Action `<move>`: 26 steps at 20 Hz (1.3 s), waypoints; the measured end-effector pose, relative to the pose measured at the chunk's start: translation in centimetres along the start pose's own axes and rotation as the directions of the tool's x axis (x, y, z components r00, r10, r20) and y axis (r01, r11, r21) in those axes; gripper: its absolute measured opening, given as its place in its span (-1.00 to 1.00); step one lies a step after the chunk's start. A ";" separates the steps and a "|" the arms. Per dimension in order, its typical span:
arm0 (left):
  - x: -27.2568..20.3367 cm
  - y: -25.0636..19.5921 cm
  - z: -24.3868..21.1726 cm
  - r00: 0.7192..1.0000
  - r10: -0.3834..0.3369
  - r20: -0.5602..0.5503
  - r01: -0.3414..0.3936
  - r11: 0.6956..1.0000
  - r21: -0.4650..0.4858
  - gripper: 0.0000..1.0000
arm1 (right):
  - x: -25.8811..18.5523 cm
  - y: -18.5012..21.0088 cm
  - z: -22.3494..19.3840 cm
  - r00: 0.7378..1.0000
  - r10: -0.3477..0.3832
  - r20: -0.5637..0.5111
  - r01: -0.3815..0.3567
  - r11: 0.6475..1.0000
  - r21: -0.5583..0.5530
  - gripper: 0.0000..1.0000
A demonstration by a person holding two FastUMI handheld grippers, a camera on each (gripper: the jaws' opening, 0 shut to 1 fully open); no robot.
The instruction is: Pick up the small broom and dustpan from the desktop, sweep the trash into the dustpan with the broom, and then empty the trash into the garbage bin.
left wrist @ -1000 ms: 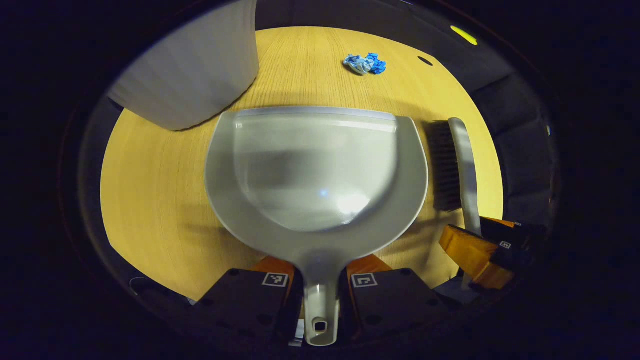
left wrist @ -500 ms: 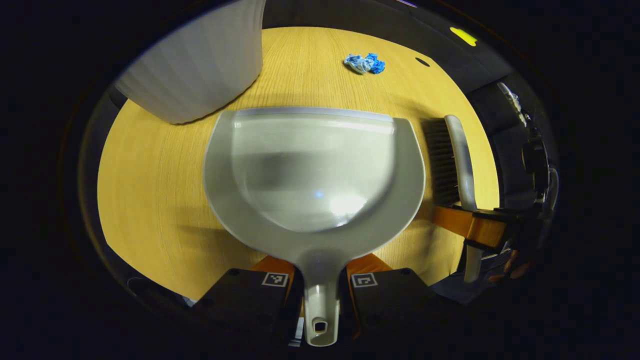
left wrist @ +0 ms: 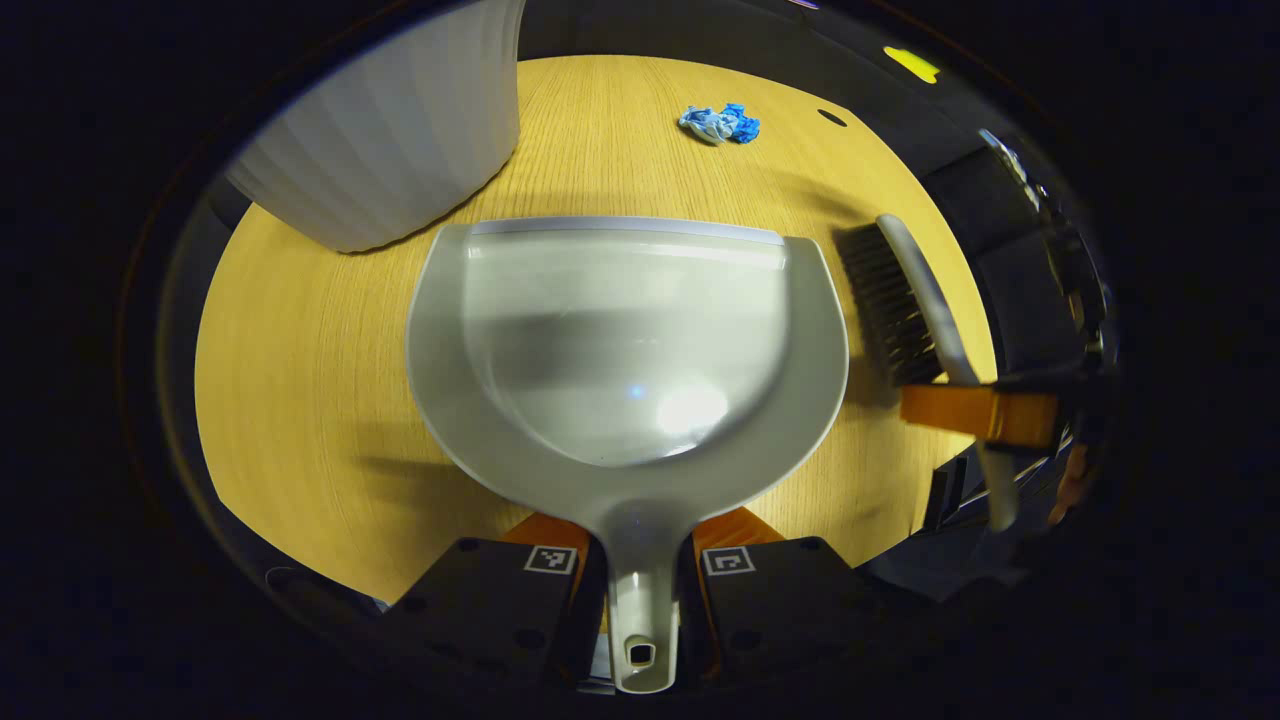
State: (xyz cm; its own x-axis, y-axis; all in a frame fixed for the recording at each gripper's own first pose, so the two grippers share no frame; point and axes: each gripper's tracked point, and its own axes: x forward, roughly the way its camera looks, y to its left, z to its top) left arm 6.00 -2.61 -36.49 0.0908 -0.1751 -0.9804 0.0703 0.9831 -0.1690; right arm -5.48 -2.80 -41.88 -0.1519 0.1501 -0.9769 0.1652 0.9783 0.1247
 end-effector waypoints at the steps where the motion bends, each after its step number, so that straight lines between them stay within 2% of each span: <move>1: 0.0 0.3 -0.1 1.000 -0.001 -0.001 0.001 1.000 0.016 -0.39 | -0.6 -0.7 1.3 1.000 -0.006 0.011 0.006 1.000 -0.003 -0.48; 3: -0.1 0.9 -0.3 1.000 -0.001 -0.012 0.002 0.998 0.068 -0.41 | -1.7 -1.8 4.4 0.999 -0.018 0.032 0.019 1.000 -0.018 -0.47; 5: -0.4 1.6 -0.3 1.000 0.006 -0.029 -0.002 0.992 0.129 -0.41 | -2.3 -3.3 8.1 0.995 -0.075 0.068 0.081 0.991 -0.104 -0.48; 7: -0.6 1.9 0.2 0.999 0.012 -0.043 -0.004 0.984 0.175 -0.41 | -2.4 -4.0 11.6 0.988 -0.117 0.100 0.135 0.971 -0.199 -0.48; 9: -0.6 1.9 1.2 0.998 0.017 -0.056 -0.004 0.976 0.219 -0.39 | -1.8 -4.0 14.4 0.985 -0.136 0.104 0.159 0.951 -0.265 -0.48; 13: -0.6 2.3 4.2 0.996 0.041 -0.085 -0.014 0.956 0.294 -0.41 | -0.2 -2.4 20.0 0.983 -0.119 0.142 0.166 0.903 -0.397 -0.48; 15: -0.7 2.7 6.1 0.994 0.050 -0.099 -0.016 0.948 0.319 -0.39 | 0.4 -2.1 22.1 0.981 -0.131 0.141 0.183 0.861 -0.475 -0.49; 17: -0.7 2.9 7.7 0.992 0.063 -0.114 -0.020 0.937 0.348 -0.41 | 0.9 -1.0 23.5 0.985 -0.121 0.119 0.166 0.836 -0.524 -0.48; 21: -0.6 3.6 10.0 0.988 0.079 -0.131 -0.020 0.915 0.403 -0.39 | 1.9 0.5 24.7 0.993 -0.080 0.087 0.115 0.814 -0.569 -0.49; 24: -0.5 4.0 10.9 0.986 0.083 -0.142 -0.016 0.907 0.422 -0.40 | 2.6 0.7 23.8 0.997 -0.074 0.032 0.077 0.764 -0.641 -0.49; 26: -0.4 4.2 11.3 0.987 0.086 -0.137 -0.017 0.897 0.443 -0.41 | 2.8 1.6 22.2 0.998 -0.045 -0.035 0.009 0.733 -0.681 -0.49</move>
State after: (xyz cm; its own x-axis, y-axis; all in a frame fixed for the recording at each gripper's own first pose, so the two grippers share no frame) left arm 17.50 0.99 -35.65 -0.0402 -0.0804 -0.9959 0.5011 0.8607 -0.0897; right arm 16.02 -4.03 -48.26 -0.1927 0.1112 -0.9749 -0.5436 0.8151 0.2004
